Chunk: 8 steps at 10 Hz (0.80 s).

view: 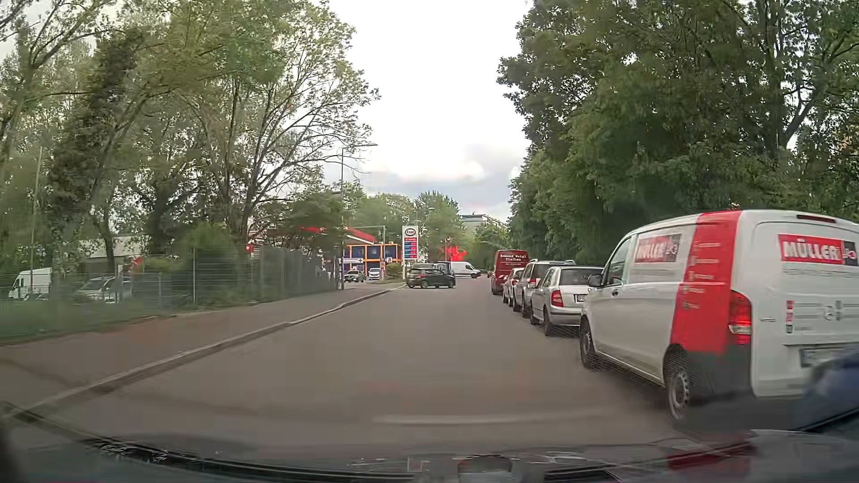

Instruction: Follow the waypoints while adhering to traffic rules and regulations

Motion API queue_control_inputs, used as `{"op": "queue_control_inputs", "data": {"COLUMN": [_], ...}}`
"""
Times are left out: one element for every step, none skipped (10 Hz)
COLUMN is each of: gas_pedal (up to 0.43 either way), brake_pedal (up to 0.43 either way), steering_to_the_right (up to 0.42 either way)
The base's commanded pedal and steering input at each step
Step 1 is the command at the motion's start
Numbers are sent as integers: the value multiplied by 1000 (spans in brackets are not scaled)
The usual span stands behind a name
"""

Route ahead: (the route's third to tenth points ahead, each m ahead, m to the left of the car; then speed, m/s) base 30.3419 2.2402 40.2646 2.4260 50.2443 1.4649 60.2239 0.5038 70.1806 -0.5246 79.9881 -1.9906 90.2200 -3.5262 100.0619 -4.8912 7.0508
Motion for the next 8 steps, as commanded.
{"op": "queue_control_inputs", "data": {"gas_pedal": [0, 0, 0, 0, 0, 0, 0, 0], "brake_pedal": [0, 0, 0, 0, 0, 18, 37, 79], "steering_to_the_right": [9, 9, 9, 9, 9, 9, 9, 9]}}
